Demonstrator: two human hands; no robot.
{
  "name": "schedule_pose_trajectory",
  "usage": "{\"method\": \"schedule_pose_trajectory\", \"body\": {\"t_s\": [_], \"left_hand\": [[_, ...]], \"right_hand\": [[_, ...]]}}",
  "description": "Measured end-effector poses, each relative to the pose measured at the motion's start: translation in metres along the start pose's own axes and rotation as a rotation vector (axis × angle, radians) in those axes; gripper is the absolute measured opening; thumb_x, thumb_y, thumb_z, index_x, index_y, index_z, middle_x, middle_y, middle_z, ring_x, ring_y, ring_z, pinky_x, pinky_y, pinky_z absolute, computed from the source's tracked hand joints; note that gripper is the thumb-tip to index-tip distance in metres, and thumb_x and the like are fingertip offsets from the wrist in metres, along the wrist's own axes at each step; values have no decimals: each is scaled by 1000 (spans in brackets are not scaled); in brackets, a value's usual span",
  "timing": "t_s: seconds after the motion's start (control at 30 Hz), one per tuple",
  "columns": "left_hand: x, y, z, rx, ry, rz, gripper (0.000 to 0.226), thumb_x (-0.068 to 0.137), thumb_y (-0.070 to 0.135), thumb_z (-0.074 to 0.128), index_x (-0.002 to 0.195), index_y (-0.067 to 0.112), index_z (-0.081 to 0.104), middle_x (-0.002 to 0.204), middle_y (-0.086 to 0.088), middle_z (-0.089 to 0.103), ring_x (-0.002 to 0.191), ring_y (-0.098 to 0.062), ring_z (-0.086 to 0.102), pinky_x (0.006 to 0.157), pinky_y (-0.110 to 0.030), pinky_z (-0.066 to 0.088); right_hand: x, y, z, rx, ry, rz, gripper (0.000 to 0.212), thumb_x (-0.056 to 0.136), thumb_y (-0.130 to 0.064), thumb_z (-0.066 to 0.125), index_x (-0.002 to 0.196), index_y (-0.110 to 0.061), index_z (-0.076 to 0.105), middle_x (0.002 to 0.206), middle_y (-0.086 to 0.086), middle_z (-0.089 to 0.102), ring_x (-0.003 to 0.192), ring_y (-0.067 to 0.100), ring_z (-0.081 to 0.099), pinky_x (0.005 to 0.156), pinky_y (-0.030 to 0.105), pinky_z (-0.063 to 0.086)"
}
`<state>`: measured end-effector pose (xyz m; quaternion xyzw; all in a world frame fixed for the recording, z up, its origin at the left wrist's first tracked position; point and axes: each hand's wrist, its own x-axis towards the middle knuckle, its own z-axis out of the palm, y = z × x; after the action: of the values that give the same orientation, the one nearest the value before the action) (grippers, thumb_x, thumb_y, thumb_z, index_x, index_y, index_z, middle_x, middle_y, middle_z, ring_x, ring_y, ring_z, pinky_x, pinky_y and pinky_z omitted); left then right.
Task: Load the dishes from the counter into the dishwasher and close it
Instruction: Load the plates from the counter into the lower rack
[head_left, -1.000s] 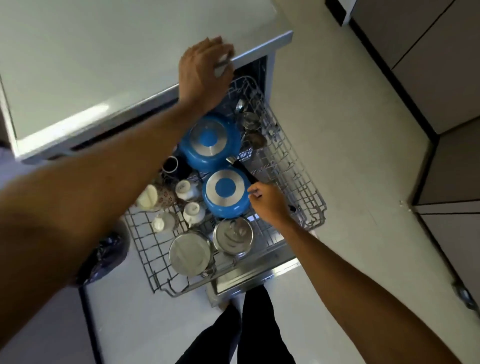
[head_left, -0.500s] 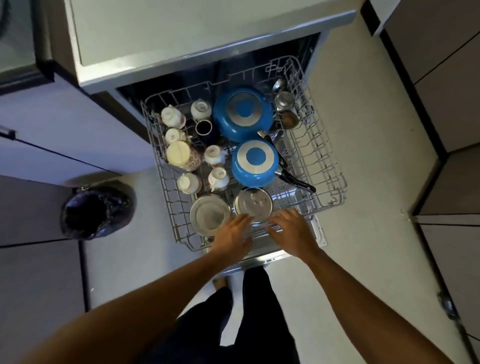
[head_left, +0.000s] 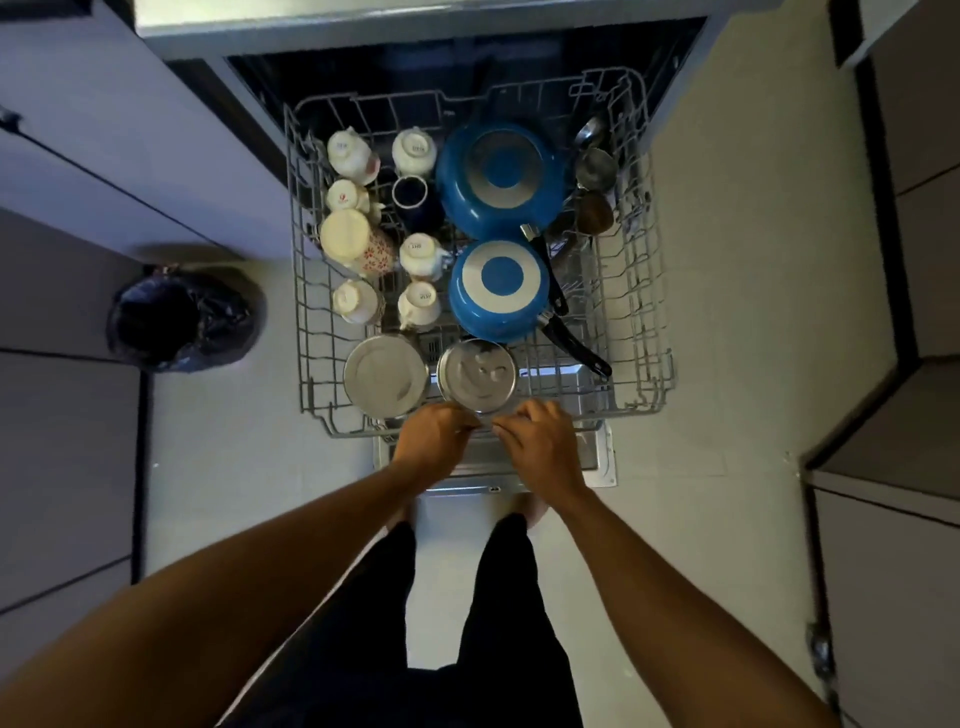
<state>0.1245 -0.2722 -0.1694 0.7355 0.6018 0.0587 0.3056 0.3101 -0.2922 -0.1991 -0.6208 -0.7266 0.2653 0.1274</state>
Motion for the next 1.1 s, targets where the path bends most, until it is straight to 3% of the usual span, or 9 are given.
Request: {"method": "schedule_pose_trajectory", "body": {"t_s": [0.2, 0.33, 0.47, 0.7, 0.83, 0.97, 1.1], "left_hand": [[6, 6, 2, 81, -39, -23, 13, 88, 22, 70, 99, 25, 77, 93, -5, 76, 79, -28, 72, 63, -39, 58], [12, 4, -8, 147, -13, 87, 18, 77, 16, 82, 92, 23, 78, 84, -4, 75, 71, -25, 71, 55, -30, 52], [29, 9, -18, 192, 44, 58, 24, 68, 11, 87, 86, 25, 79, 74, -1, 74, 65, -23, 69, 52, -24, 42], [71, -8, -32, 206, 95, 40, 19, 81, 23, 78, 97, 34, 77, 89, 2, 75, 81, -22, 69, 58, -31, 53], [100, -10, -47, 198, 140, 65, 17, 77, 18, 81, 91, 27, 78, 80, -2, 75, 70, -26, 70, 50, -31, 54], [131, -15, -64, 204, 159, 95, 19, 75, 9, 81, 87, 23, 78, 71, -3, 71, 60, -25, 67, 44, -25, 46], [160, -27, -76, 225, 147, 111, 21, 86, 14, 73, 101, 28, 76, 80, -2, 73, 69, -21, 68, 50, -31, 55]], "right_hand": [[8, 12, -3, 21, -98, -22, 19, 93, -41, 62, 103, -29, 74, 88, -5, 54, 87, 18, 47, 72, 37, 40], [16, 12, -5, 3, -109, -50, 18, 93, -41, 61, 101, -31, 74, 87, -5, 54, 87, 21, 49, 73, 38, 38], [39, 12, -10, -18, -101, -63, 18, 95, -40, 60, 102, -30, 73, 90, -5, 55, 90, 19, 48, 74, 36, 34], [89, 12, -17, -8, -74, -81, 20, 95, -42, 58, 101, -31, 73, 88, -7, 54, 88, 19, 48, 74, 37, 39], [121, 12, -25, -10, -53, -100, 18, 95, -39, 61, 102, -30, 74, 88, -6, 56, 87, 19, 48, 73, 34, 31], [157, 11, -30, -37, -37, -109, 17, 95, -40, 61, 103, -31, 73, 92, -5, 60, 91, 19, 49, 75, 33, 28], [191, 16, -32, -41, -23, -124, 18, 95, -39, 61, 107, -31, 73, 101, -6, 62, 97, 18, 49, 79, 32, 27]]}}
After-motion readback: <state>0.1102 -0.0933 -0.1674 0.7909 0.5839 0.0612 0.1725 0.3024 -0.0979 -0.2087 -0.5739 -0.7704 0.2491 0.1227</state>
